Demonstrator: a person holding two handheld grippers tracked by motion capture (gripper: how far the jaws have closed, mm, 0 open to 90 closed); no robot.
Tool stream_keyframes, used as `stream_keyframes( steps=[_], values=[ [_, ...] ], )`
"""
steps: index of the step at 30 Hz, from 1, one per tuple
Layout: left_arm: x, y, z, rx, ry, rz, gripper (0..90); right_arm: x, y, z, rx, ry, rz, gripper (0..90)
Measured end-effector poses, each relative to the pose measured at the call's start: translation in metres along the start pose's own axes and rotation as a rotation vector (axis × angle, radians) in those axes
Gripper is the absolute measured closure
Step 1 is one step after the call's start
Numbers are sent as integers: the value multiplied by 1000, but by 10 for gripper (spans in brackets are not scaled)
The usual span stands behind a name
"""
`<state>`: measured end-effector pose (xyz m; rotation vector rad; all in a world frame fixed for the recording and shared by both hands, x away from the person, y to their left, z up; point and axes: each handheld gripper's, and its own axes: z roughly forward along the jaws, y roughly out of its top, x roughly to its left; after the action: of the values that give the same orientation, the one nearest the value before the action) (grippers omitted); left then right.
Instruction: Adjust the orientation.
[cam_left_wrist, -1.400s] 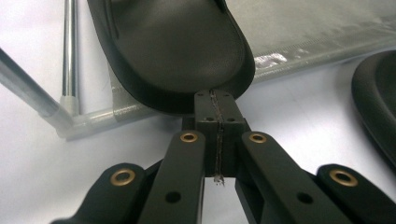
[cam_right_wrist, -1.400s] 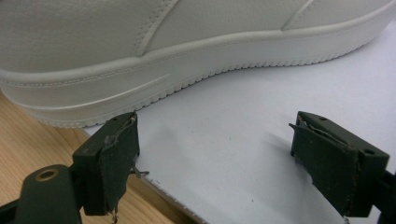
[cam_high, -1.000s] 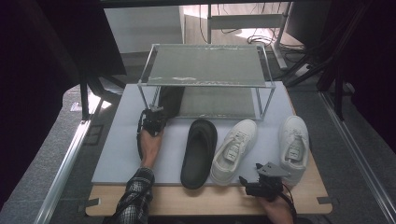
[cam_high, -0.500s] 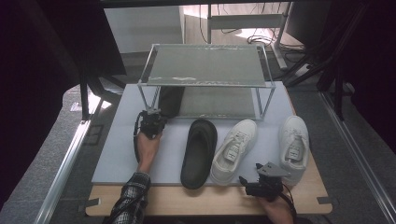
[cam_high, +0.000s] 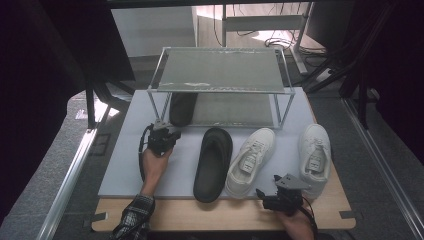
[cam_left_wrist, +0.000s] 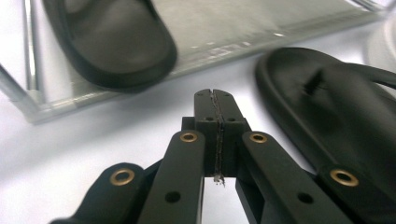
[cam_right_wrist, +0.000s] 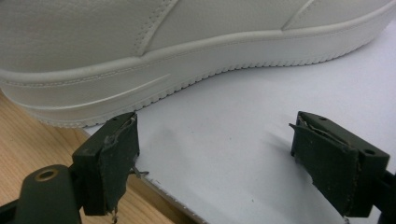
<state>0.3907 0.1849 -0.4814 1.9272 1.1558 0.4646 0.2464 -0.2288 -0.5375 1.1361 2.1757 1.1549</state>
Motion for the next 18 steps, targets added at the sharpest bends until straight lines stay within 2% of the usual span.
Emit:
stream_keyframes(
  steps=[14,18],
  values=[
    [-42,-15,-36,-15,-111,53,894,0,0,0,0,-1,-1,154],
    [-56,-21,-43,-10,-142,81,894,0,0,0,0,-1,-1,154]
  ],
)
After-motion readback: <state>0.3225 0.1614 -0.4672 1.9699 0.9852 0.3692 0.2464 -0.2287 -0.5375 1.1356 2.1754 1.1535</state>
